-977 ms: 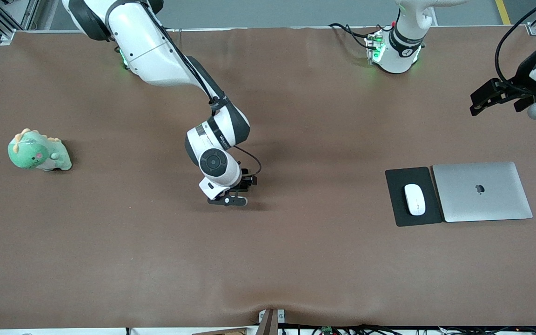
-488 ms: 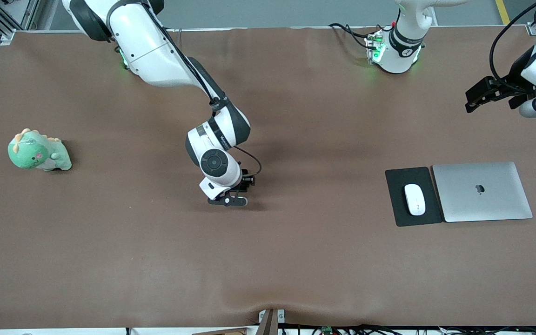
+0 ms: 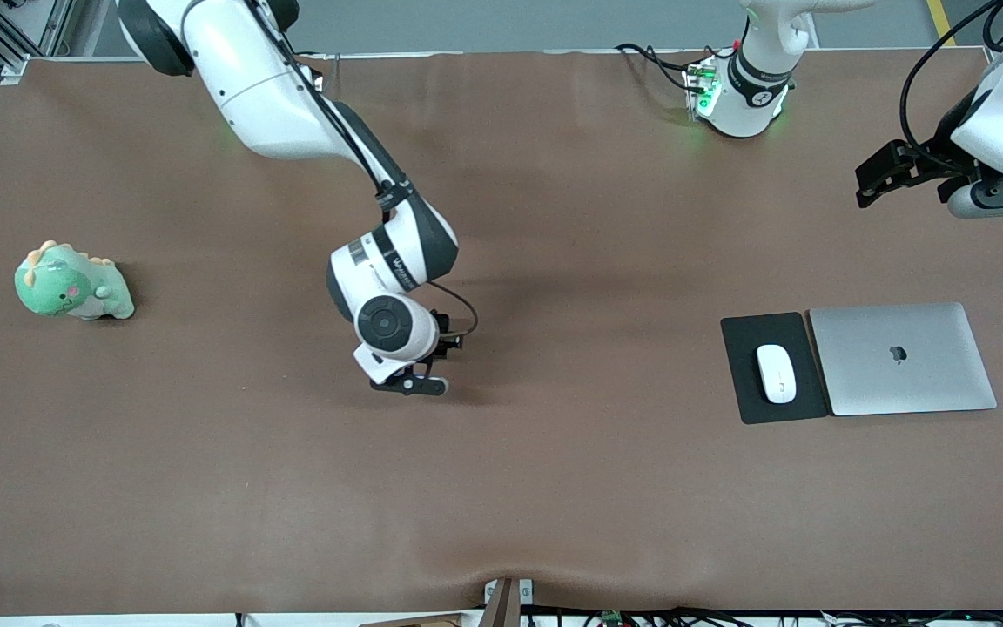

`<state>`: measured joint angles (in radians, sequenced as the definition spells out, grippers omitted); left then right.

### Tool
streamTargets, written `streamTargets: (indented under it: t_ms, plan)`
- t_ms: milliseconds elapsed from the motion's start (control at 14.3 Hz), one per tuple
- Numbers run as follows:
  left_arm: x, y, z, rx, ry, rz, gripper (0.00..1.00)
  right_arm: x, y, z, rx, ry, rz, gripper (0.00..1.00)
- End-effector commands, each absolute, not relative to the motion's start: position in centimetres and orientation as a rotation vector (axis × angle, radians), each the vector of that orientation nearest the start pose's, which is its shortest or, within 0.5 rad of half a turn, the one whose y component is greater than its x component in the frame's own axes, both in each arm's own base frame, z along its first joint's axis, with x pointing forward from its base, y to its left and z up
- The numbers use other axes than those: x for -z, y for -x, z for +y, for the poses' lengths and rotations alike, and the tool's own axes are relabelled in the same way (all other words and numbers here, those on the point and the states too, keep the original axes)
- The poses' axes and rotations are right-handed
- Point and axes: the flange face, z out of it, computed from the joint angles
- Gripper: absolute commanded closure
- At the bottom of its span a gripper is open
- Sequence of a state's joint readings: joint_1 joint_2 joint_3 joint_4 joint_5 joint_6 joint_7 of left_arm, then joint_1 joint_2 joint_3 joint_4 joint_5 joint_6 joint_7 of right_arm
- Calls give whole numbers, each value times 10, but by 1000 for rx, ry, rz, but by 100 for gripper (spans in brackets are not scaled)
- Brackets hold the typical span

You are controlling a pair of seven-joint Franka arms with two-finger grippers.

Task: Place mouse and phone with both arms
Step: 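Grasp the black phone with the right gripper while the left gripper withdraws, then carry the phone with the right gripper beside the green plush toy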

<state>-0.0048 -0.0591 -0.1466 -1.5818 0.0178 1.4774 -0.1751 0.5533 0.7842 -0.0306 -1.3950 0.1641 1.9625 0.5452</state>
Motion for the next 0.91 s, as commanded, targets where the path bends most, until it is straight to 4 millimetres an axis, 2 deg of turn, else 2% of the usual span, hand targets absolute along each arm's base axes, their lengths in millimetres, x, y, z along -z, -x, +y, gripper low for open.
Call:
streamTargets:
  t_ms: [0,209,419,628,698,837]
  plan:
    - [-649,-511,-78,-71,3118,-35,0,-254,-610,339,-478,3111,95,100]
    - [-650,-508,-74,-92,3115,-43,0,-282,-616,307,-477,3099,151,100]
    - [-653,-507,-74,-85,3115,-45,0,-299,-616,273,-473,3088,198,100]
    - [-654,-507,-73,-83,3115,-50,0,-310,-617,230,-480,3068,149,100]
    - [-654,-507,-75,-78,3115,-52,0,-306,-616,214,-497,3064,134,100]
    - [-654,-507,-75,-78,3115,-59,0,-307,-613,195,-498,3060,146,100]
